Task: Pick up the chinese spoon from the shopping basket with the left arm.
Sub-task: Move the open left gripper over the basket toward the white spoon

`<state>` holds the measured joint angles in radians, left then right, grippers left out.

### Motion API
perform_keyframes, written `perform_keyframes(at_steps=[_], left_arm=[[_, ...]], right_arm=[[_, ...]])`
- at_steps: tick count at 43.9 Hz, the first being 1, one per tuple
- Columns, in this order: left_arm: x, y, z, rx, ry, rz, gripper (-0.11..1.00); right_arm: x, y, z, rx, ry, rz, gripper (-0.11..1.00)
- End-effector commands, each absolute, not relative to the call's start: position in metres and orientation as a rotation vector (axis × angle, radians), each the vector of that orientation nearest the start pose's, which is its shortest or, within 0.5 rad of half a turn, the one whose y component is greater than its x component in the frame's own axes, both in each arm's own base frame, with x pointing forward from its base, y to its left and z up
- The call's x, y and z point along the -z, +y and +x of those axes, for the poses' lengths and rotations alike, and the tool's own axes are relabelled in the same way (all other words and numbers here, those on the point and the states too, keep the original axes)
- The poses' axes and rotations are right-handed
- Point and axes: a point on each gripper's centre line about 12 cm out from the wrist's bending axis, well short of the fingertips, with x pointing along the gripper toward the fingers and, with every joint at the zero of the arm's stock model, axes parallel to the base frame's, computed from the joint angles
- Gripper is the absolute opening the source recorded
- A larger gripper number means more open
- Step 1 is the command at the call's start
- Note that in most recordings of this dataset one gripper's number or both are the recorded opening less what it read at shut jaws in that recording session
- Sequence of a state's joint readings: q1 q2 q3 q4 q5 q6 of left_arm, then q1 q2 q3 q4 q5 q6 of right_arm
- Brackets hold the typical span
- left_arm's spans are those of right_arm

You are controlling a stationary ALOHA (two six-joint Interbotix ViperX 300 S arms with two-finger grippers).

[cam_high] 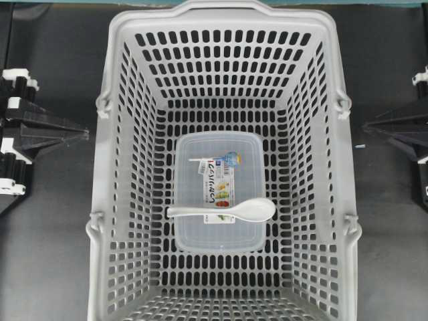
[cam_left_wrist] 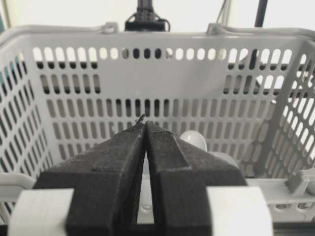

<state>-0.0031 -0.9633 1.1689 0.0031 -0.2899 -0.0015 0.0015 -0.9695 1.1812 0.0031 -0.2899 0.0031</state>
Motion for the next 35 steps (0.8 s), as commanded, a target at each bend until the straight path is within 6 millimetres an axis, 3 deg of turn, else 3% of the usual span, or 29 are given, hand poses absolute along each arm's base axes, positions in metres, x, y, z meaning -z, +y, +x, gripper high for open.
perform_keyframes(at_steps=[1, 5, 20, 35], left_arm=[[-0.307, -0.003, 0.204, 0.019, -0.084, 0.035, 0.06], [-0.313, -0.003, 0.209, 0.019, -0.052, 0.034, 0.01], [-0.343, -0.009, 0.243, 0.032, 0.163, -0.018, 0.01], [-0.357, -0.035, 0.320, 0.084, 0.500, 0.001, 0.01]], right_arm=[[-0.302, 0.001, 0.198, -0.006, -0.113, 0.020, 0.00], [-0.303, 0.002, 0.196, -0.011, -0.115, 0.030, 0.00], [-0.296, 0.004, 0.195, -0.021, -0.037, 0.160, 0.00], [-0.300, 0.003, 0.184, -0.019, -0.015, 0.178, 0.00]])
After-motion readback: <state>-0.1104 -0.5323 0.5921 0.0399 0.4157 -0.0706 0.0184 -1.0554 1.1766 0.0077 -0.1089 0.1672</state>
